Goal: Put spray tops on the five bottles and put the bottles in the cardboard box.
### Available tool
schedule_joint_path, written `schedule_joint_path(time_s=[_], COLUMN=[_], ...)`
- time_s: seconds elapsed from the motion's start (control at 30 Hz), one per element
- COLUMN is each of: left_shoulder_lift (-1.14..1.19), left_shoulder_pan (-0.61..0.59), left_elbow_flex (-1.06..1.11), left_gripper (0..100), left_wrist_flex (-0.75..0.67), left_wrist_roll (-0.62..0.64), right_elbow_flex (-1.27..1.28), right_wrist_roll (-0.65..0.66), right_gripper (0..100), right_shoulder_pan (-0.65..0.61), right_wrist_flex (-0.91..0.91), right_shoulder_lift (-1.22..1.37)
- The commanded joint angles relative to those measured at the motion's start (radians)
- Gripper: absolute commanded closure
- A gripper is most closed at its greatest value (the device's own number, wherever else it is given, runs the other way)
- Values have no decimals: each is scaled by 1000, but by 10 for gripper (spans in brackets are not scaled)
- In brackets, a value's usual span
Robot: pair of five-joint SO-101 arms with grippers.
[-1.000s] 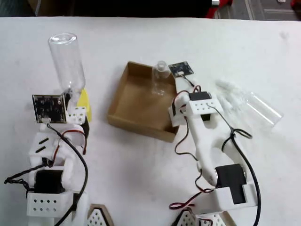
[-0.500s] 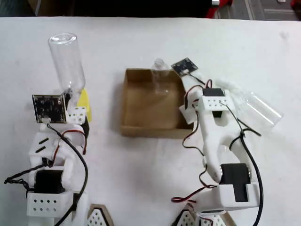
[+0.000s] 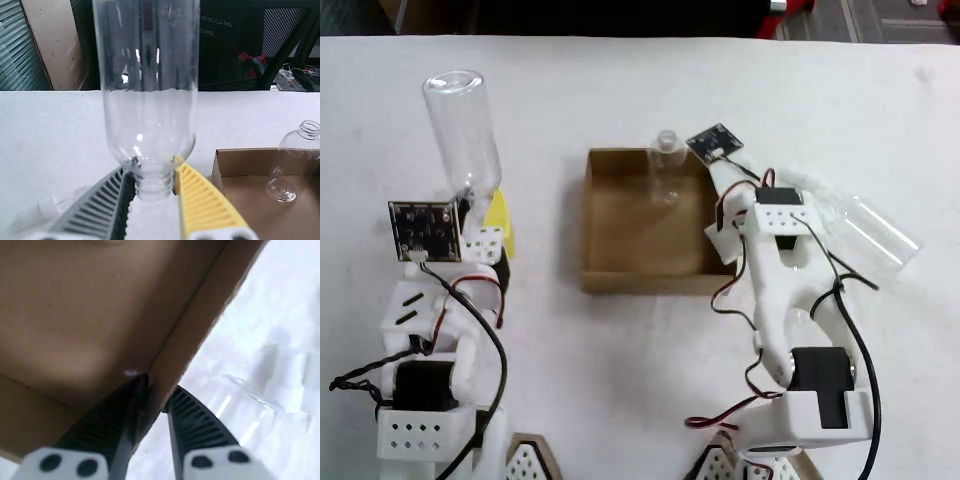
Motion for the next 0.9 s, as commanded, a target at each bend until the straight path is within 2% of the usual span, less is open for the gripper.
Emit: schedule_joint_path(time_s=[0.0,0.47,0.7,0.87], left_shoulder_lift=[-7,-7,-7,-7], left_shoulder_pan=[-7,-7,-7,-7], left_elbow_flex=[-6,-6,-6,-6], left_gripper=[978,978,978,978], left_wrist_flex=[-26,-26,-31,-28], left_wrist_roll=[-8,-8,-8,-8], right_elbow_flex=[-14,-8,-9,-31], right_wrist_roll=[12,5,5,5], right_gripper=[983,978,815,807], right_shoulder_pan=[16,12,-25,-45], right_wrist_flex=[-15,5,36,58], right_shoulder_lift=[-4,-4,-7,-16])
